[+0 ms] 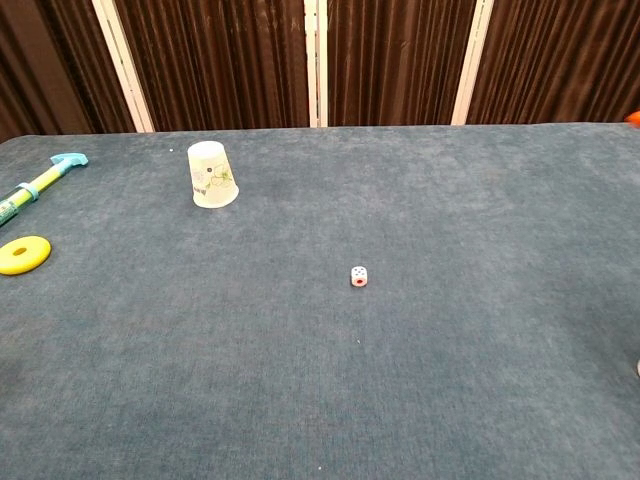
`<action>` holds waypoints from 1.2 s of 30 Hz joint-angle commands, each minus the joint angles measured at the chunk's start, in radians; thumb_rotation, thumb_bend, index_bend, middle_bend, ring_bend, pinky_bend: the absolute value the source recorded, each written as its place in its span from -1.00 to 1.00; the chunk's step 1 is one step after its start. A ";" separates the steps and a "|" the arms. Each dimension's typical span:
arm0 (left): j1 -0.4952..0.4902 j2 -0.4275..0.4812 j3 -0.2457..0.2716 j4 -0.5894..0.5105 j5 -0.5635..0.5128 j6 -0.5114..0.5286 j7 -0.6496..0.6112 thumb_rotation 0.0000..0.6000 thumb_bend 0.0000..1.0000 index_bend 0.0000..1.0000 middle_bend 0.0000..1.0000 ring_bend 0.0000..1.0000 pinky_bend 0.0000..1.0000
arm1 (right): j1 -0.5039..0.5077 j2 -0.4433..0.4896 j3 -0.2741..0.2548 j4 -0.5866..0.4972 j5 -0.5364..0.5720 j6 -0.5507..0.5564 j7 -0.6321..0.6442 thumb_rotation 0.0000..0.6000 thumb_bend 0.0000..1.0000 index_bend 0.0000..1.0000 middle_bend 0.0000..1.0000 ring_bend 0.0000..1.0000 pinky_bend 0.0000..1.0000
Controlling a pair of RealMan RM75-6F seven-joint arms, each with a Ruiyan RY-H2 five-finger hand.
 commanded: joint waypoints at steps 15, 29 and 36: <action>-0.020 0.010 -0.047 0.038 -0.104 -0.040 -0.068 1.00 -0.91 -1.00 -1.00 -1.00 -1.00 | 0.342 -0.427 0.207 0.017 0.546 -0.262 -0.457 1.00 -0.47 -0.35 -0.96 -1.00 -1.00; -0.031 0.015 -0.058 0.049 -0.141 -0.059 -0.087 1.00 -0.91 -1.00 -1.00 -1.00 -1.00 | 0.446 -0.570 0.221 0.169 0.698 -0.299 -0.466 1.00 -0.47 -0.36 -0.92 -1.00 -1.00; -0.036 0.012 -0.058 0.051 -0.151 -0.069 -0.083 1.00 -0.91 -1.00 -1.00 -1.00 -1.00 | 0.479 -0.615 0.227 0.250 0.743 -0.312 -0.449 1.00 -0.48 -0.23 -0.88 -1.00 -1.00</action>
